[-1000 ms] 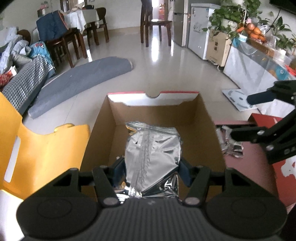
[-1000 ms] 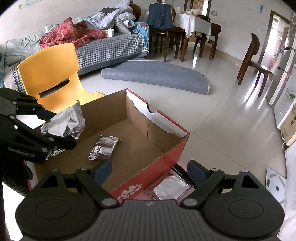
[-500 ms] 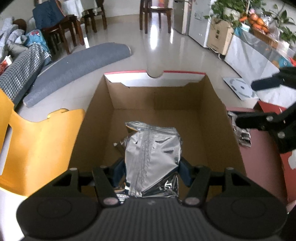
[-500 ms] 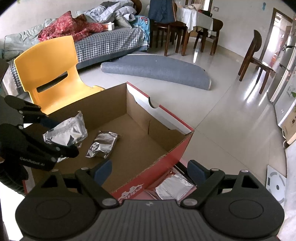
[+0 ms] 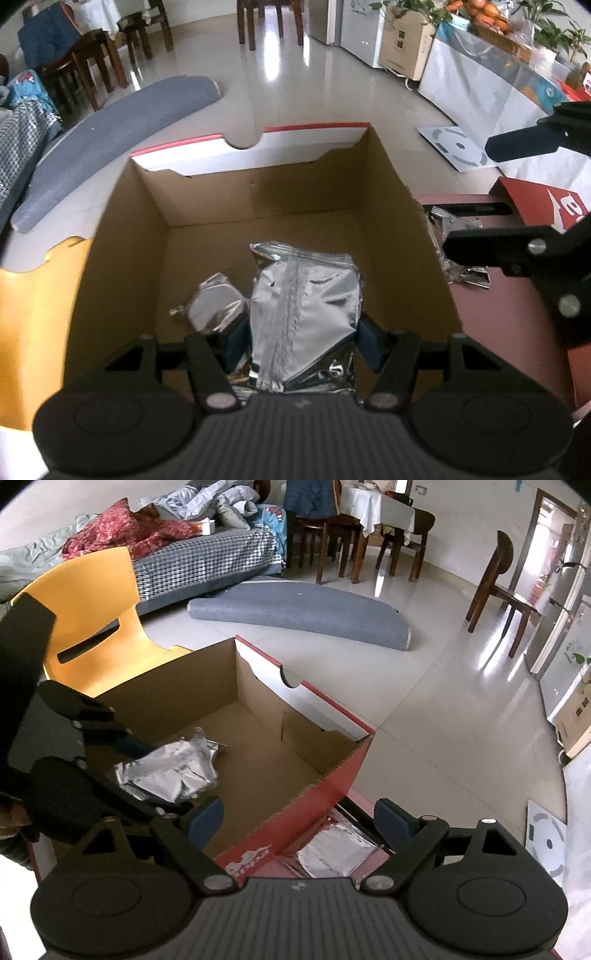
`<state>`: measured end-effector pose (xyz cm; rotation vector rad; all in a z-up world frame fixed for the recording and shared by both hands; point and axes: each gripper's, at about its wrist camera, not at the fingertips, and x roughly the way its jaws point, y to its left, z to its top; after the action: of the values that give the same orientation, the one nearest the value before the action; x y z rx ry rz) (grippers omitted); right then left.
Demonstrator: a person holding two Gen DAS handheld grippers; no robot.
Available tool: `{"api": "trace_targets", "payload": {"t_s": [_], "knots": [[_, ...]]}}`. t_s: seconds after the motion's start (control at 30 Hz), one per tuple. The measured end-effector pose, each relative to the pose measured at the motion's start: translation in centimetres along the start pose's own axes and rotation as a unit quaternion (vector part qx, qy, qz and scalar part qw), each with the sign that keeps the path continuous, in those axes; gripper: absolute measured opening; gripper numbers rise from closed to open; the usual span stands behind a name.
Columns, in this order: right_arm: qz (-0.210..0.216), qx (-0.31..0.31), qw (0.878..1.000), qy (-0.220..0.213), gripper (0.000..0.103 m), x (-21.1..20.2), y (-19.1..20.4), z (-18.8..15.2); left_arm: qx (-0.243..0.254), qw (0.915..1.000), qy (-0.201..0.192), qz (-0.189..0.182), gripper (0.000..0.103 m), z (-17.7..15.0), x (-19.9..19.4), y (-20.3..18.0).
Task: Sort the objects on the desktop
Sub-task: 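Lower the silver packet with the left gripper into the cardboard box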
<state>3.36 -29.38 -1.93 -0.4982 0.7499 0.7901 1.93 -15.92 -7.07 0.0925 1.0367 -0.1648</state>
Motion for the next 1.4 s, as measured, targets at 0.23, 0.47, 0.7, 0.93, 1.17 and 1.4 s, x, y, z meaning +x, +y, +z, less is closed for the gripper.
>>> {"api": "trace_targets", "payload": {"t_s": [0.23,0.47,0.7,0.93,1.17,1.4], "knots": [[-0.010,0.003,1.000,0.012,0.089,0.4,-0.7,-0.4,0.014,0.9996,0.020,-0.010,0.058,0.8,2.5,-1.0],[-0.019,0.010,1.000,0.022,0.089,0.9,-1.3,-0.7,0.000,0.9993,0.034,-0.014,0.058,1.6,4.1,-0.6],[-0.022,0.011,0.999,0.028,0.089,1.2,-1.7,-1.0,-0.010,0.9990,0.042,-0.013,0.058,2.2,5.6,-0.3],[-0.021,0.009,0.999,0.035,0.089,1.6,-1.7,-1.1,-0.006,0.9985,0.054,-0.008,0.058,2.6,7.1,-0.2],[-0.023,0.009,0.999,0.042,0.089,1.9,-1.7,-1.2,-0.009,0.9985,0.054,-0.009,0.061,2.6,8.2,0.0],[-0.024,0.015,0.999,0.042,0.089,2.1,-1.8,-1.2,-0.009,0.9990,0.043,0.011,0.075,2.3,7.7,0.1]]}}
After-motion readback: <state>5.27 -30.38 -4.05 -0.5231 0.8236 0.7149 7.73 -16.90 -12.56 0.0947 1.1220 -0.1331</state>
